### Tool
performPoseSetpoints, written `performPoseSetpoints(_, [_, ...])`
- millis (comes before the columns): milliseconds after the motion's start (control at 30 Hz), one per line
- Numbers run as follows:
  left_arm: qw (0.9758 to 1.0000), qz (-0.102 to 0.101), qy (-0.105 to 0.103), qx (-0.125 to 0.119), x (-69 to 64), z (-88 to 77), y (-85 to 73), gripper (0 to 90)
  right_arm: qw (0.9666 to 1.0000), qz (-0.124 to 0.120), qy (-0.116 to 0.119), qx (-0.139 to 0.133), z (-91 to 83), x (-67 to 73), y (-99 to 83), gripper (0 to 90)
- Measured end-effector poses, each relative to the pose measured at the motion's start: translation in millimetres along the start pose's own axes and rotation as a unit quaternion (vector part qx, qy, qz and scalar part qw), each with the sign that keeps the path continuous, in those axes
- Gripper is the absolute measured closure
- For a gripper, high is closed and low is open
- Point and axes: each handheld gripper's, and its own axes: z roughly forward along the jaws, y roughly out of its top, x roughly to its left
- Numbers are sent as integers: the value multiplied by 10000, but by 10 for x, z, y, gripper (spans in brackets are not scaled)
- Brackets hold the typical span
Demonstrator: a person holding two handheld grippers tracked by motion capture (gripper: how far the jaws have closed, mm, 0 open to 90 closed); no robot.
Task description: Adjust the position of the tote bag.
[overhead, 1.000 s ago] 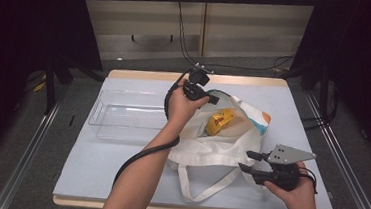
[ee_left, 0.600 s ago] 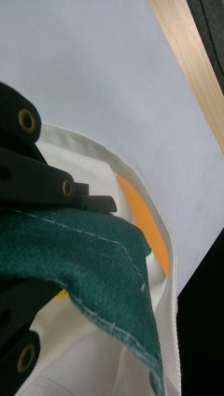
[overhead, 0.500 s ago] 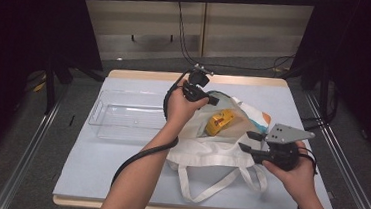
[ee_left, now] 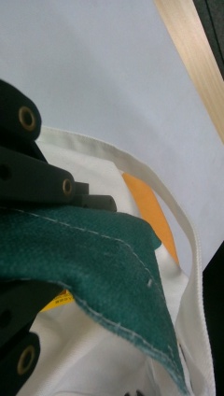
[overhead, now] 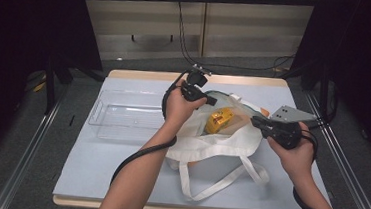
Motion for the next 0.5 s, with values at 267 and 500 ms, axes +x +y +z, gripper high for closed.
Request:
performPoseSetpoints(267, [9999,-89,-66,27,54,-32,-47,778,9997,232,-33,28,165,-84,-62,860])
performPoseSetpoints(500, [9997,-127,-130,-147,32,-158,-67,608,9995,306,-7,10,227,-116,-33,861])
